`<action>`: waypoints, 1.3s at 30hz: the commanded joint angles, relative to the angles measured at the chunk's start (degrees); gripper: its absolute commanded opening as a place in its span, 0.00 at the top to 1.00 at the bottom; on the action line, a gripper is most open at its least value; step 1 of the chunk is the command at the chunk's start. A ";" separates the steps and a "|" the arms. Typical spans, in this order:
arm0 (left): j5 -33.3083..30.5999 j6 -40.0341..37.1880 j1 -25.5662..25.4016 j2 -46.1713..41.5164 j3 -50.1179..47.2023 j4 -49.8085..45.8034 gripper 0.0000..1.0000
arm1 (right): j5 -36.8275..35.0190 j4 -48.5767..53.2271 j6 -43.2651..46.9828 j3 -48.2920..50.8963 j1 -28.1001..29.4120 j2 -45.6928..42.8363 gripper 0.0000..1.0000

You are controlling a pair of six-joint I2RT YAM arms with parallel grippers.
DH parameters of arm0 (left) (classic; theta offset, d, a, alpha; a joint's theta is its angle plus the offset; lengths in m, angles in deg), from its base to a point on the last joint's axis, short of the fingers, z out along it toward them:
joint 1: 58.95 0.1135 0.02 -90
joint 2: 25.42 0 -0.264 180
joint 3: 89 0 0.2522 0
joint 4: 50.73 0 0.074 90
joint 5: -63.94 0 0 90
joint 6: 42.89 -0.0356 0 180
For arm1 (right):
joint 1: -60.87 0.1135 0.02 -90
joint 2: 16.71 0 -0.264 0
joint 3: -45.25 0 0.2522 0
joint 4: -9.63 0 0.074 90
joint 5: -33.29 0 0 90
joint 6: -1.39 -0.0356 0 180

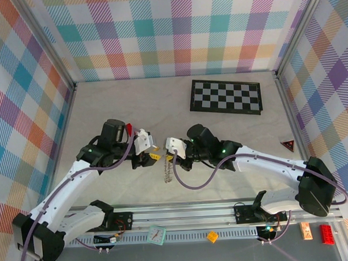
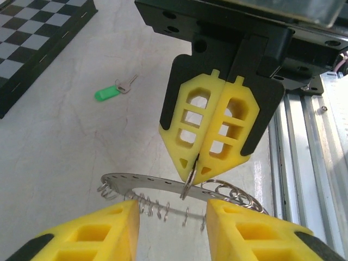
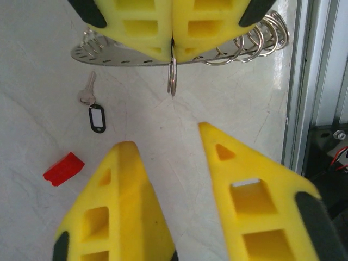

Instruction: Put the keys on the keyring

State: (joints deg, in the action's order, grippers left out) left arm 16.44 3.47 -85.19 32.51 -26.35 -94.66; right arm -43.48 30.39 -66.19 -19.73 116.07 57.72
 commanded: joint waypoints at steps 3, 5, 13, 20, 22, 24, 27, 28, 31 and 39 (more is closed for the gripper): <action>4.39 -4.53 -1.33 2.70 0.29 2.11 0.69 | 3.18 1.17 0.90 -2.92 0.06 0.45 1.00; 4.98 -4.69 -1.70 3.38 0.24 2.22 0.71 | 3.44 1.30 0.70 -3.14 0.06 0.45 1.00; 6.19 -5.59 -2.24 3.70 -1.48 3.30 0.75 | 3.54 1.83 0.35 -3.66 0.08 0.54 1.00; 6.09 -5.67 -2.50 4.39 -1.77 3.89 0.86 | 4.56 1.82 -0.33 -4.59 0.01 1.15 1.00; 6.02 -5.58 -2.50 4.49 -1.77 4.07 0.89 | 4.76 1.73 -0.61 -4.68 0.04 1.15 1.00; 6.23 -5.37 -2.50 4.58 -1.91 4.50 0.95 | 4.78 1.67 -1.09 -4.68 0.08 1.15 1.00; 7.11 -4.37 -2.50 4.58 -1.82 5.25 1.00 | 3.49 -0.23 -2.99 -3.59 0.08 -0.13 0.94; 7.42 -3.82 -2.50 4.54 -1.86 5.58 1.00 | 2.50 -1.32 -3.83 -2.72 0.03 -1.13 0.85; 8.26 -0.31 -2.50 3.36 -3.30 8.73 1.00 | 0.02 -3.70 -7.17 1.43 -0.94 -5.44 0.65; 10.01 18.67 -2.50 0.47 -12.04 30.74 1.00 | 1.35 -4.21 -14.21 9.32 -3.34 -12.56 0.66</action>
State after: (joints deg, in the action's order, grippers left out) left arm 22.97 14.14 -87.05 34.50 -36.97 -75.47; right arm -43.21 27.88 -76.77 -11.20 112.57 45.42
